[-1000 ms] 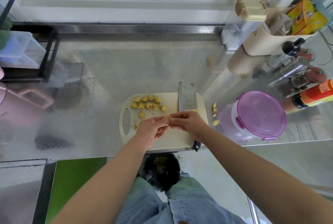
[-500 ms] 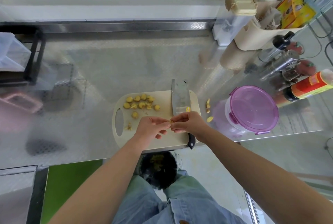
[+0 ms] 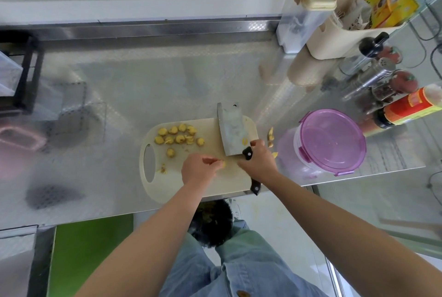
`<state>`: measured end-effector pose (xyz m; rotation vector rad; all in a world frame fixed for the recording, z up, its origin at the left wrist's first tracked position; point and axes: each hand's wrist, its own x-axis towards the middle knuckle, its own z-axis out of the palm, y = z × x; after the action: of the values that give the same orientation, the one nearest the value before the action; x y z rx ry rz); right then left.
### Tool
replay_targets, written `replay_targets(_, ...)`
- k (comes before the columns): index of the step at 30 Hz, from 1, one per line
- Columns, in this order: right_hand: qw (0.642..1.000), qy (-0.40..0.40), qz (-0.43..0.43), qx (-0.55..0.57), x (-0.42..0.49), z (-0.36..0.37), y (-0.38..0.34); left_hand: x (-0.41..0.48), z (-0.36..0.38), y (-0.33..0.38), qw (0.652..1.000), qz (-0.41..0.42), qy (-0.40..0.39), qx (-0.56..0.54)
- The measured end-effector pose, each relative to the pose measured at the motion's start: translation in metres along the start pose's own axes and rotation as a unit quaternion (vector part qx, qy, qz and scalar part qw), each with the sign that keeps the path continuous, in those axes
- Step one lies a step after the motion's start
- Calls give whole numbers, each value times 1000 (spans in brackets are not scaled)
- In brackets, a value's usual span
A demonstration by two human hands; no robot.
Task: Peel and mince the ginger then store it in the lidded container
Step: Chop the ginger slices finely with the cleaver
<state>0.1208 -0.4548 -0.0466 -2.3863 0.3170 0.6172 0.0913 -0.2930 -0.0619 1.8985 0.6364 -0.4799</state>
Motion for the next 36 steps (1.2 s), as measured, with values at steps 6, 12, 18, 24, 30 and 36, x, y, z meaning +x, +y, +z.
replay_targets(6,990,80,-115,-28,-7,-20,10,5,12,7,996,-56,5,-62)
replay_targets(12,988,95,-98,-78,-22,-10,27,6,28,15,998,-13,14,59)
replay_targets(18,990,20,-104,-94,-17,-6,14,7,30,14,992,-7,61,109)
replay_targets(24,984,52,-144,-92,-18,-5,7,11,33,8,993,-39,79,82)
replay_targets(30,982,-9,-129,-138,-25,4,6,17,37,5,995,-66,67,20)
replay_targets(36,965,5,-149,-218,-20,-8,6,20,40,-1,995,-75,58,-24)
